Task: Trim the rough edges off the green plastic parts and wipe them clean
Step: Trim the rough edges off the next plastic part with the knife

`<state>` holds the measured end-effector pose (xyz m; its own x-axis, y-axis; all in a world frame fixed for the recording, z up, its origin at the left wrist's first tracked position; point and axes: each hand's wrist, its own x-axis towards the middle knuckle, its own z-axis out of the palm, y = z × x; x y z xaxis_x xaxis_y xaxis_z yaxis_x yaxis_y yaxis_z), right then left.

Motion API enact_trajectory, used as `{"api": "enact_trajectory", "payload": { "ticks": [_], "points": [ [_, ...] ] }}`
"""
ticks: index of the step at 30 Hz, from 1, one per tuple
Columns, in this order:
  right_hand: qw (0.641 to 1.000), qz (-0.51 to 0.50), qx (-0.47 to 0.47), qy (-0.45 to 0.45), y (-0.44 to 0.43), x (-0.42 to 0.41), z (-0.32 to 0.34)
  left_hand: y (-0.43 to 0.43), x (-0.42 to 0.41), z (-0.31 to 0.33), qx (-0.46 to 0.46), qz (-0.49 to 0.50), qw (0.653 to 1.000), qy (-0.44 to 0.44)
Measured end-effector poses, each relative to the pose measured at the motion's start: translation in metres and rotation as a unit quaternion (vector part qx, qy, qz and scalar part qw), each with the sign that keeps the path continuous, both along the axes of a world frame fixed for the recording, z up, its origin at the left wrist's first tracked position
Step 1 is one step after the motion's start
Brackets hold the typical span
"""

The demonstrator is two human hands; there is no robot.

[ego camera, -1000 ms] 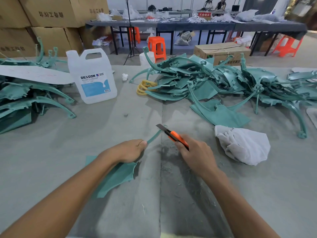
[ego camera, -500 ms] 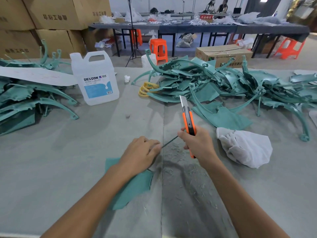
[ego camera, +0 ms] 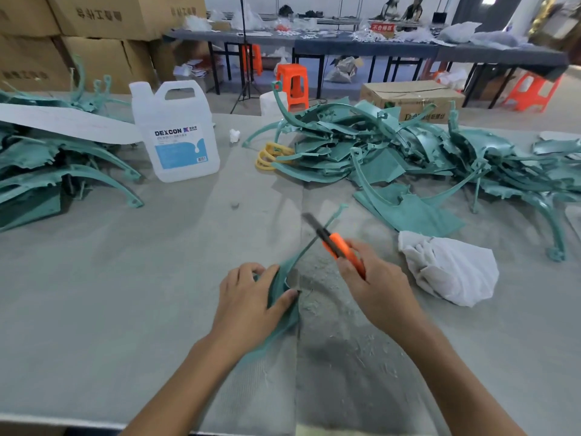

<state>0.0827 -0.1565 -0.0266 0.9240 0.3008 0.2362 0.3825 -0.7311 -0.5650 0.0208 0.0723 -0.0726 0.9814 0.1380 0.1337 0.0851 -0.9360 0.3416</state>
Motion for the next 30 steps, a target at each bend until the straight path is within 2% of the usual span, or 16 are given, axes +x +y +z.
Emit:
{"api": "enact_trajectory", "payload": {
  "ticks": [3,6,9,15,22,27,30],
  "points": [
    [0.991,0.038,-0.126,-0.018,-0.003,-0.006,-0.001,-0.011,0.009,-0.002,-0.003,0.029,0.999,-0.02],
    [0.979,0.065,-0.193,-0.026,-0.002,-0.004,-0.002,-0.013,0.013,-0.003,-0.003,0.041,0.999,-0.029],
    [0.972,0.074,-0.221,-0.019,0.0,-0.002,-0.001,-0.012,0.012,-0.005,0.019,0.042,0.999,0.003],
    [0.964,0.071,-0.255,-0.011,0.005,0.001,0.002,-0.012,0.01,-0.004,0.025,0.041,0.999,-0.003],
    [0.941,0.07,-0.326,-0.052,0.011,0.015,0.024,-0.011,0.009,-0.005,0.034,0.042,0.998,-0.02],
    [0.924,-0.008,-0.362,-0.121,-0.014,0.056,0.049,-0.012,0.01,-0.005,0.038,0.042,0.998,-0.015],
    [0.917,-0.049,-0.353,-0.177,-0.025,0.057,0.047,-0.013,0.01,-0.005,0.037,0.045,0.998,-0.023]
  ]
}}
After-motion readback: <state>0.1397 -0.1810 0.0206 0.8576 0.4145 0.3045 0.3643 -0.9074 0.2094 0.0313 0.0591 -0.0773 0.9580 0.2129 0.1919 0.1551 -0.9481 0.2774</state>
